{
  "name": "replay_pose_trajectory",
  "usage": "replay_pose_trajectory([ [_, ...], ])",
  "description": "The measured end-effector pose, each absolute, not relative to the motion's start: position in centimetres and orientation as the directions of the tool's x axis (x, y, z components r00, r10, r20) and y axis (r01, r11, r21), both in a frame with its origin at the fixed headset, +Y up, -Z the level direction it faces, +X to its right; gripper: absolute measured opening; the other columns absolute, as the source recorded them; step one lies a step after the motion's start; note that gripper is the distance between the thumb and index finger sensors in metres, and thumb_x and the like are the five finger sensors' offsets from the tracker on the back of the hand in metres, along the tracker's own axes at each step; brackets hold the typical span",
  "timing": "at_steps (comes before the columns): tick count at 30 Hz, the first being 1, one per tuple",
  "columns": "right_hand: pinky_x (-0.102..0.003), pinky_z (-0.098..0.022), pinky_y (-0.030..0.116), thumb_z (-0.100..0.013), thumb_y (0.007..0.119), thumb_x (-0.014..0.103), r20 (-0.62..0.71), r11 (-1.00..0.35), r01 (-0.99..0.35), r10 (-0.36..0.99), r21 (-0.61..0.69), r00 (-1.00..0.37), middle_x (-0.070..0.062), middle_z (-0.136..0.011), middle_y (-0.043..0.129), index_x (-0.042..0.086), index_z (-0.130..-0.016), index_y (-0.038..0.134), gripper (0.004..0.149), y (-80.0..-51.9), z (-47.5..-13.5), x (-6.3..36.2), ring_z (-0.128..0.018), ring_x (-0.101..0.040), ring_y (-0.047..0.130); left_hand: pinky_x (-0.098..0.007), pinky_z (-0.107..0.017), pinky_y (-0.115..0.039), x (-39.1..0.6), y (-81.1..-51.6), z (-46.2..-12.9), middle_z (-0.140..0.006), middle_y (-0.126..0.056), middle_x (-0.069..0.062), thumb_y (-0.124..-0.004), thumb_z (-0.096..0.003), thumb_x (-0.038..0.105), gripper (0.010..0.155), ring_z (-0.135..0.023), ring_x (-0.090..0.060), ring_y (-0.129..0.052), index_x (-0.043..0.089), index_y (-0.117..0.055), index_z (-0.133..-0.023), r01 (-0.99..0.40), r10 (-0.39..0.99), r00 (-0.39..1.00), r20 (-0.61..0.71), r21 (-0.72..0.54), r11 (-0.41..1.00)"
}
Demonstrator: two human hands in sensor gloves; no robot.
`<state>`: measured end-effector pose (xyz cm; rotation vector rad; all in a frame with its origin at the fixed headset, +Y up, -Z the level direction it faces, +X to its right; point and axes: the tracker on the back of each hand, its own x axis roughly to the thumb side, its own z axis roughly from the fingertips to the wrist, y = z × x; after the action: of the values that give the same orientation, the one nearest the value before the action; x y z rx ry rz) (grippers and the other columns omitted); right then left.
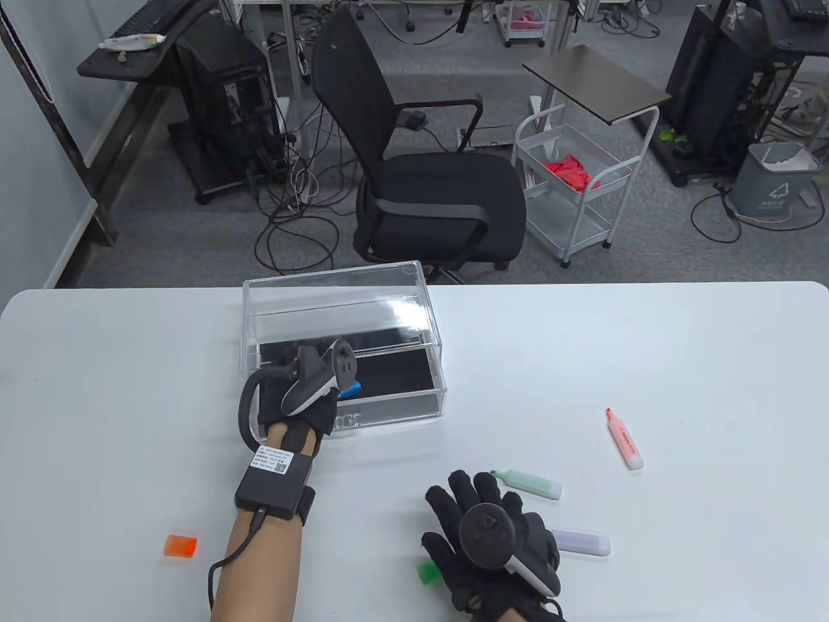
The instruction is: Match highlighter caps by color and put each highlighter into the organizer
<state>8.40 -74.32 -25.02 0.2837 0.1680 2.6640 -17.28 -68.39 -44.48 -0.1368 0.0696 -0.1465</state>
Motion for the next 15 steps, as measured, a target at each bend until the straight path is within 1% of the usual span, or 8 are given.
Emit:
replay_pose_trajectory([
  [4,-0.070,-0.068,0.013,-0.042,0.066,0.051,0.165,-0.892,-0.422,0.446,0.163,-0.880,-0.001,-0.115,0.026,0.037,-0.103,0.045,0.066,-74.3,-25.1,8.4,-0.106,-0.036,0.013,-0.044,-0.084,-0.043,-17.2,-67.4,-42.6,-0.116,-0.029,0.015,-0.059,-0.0451,0.063,0.074,-0.116,-0.022,-0.036,0.042,-0.028,-0.109,0.102,-0.102,0.995,0.005,-0.116,0.988],
  [7,-0.070,-0.068,0.013,-0.042,0.066,0.051,0.157,-0.893,-0.418,0.443,0.169,-0.883,-0.001,-0.116,0.026,0.037,-0.103,0.044,0.066,-74.5,-25.2,8.5,-0.106,-0.036,0.013,-0.045,-0.084,-0.043,-16.8,-66.7,-40.0,-0.117,-0.031,0.014,-0.061,-0.0442,0.065,0.076,-0.117,-0.023,-0.035,0.042,-0.030,-0.109,0.026,-0.019,0.997,0.074,-0.088,0.996],
  [10,-0.070,-0.068,0.012,-0.042,0.066,0.051,0.151,-0.892,-0.417,0.442,0.173,-0.884,-0.001,-0.116,0.026,0.037,-0.103,0.044,0.066,-74.6,-25.2,8.6,-0.106,-0.036,0.012,-0.047,-0.084,-0.043,-16.3,-66.7,-36.6,-0.118,-0.032,0.014,-0.062,-0.0441,0.066,0.076,-0.118,-0.023,-0.034,0.042,-0.033,-0.110,-0.056,0.063,0.988,0.142,-0.054,0.997],
  [15,-0.070,-0.068,0.012,-0.042,0.066,0.051,0.145,-0.897,-0.410,0.434,0.169,-0.889,-0.001,-0.115,0.026,0.037,-0.103,0.044,0.066,-74.5,-25.2,8.6,-0.106,-0.036,0.012,-0.049,-0.084,-0.042,-16.1,-67.4,-31.8,-0.120,-0.029,0.014,-0.062,-0.0439,0.068,0.078,-0.119,-0.024,-0.030,0.042,-0.031,-0.111,-0.057,0.066,0.981,0.185,-0.051,0.997],
])
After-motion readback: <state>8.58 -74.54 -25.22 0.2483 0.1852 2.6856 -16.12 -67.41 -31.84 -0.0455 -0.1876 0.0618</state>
